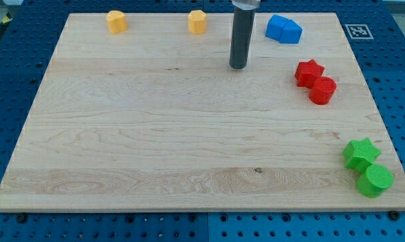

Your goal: Nudge the green star and green circle a bit left

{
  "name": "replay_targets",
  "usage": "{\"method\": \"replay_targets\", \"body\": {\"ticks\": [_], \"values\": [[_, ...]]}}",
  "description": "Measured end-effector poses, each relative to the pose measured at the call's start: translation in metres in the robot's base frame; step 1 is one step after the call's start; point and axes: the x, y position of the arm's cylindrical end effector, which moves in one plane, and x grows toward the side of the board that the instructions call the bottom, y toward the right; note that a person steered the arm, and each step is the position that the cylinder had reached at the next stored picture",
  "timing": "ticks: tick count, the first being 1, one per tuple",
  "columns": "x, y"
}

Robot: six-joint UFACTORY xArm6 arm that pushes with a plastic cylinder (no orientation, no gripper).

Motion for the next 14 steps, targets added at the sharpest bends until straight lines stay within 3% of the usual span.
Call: {"method": "replay_targets", "body": {"ticks": [3, 4, 6, 8, 10, 12, 14], "values": [[0.026, 0.000], [0.058, 0.007], [0.130, 0.081], [0.155, 0.182], [0.228, 0.238], [0.259, 0.228], [0.260, 0.225]]}}
